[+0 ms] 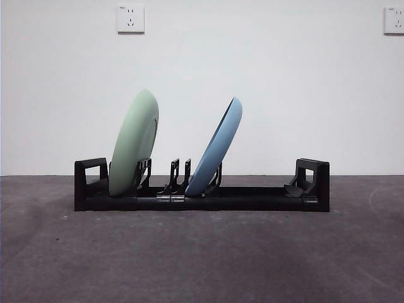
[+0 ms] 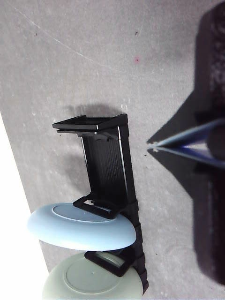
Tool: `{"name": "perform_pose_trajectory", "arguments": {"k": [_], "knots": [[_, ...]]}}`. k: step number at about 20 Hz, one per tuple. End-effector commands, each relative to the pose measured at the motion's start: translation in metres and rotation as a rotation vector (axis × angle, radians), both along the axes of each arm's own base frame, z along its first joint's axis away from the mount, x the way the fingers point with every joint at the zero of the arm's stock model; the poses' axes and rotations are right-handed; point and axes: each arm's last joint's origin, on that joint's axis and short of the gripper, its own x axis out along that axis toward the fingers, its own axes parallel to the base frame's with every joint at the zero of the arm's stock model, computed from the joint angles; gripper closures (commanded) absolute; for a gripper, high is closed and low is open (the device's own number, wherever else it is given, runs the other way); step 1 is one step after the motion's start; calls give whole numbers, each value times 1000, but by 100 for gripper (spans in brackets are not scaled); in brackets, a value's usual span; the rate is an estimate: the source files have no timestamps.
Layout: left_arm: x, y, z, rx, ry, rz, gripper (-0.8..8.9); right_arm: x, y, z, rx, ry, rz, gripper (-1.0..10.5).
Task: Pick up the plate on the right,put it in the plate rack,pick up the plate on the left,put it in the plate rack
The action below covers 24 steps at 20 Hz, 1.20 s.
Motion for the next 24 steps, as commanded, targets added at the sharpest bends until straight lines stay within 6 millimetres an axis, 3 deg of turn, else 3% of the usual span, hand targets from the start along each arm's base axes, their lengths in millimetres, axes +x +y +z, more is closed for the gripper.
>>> {"name": "perform_pose_trajectory", "arguments": {"k": [1, 20, 24], "knots": [[-1, 1, -10, -30, 16, 7, 814, 0, 0, -1, 8, -2, -6, 946], [-2, 1, -16, -34, 74, 14, 814, 0, 0, -1, 8, -1, -6, 946], [-2, 1, -16, -34, 74, 14, 814, -1, -1, -1, -196, -61, 84, 946]]}}
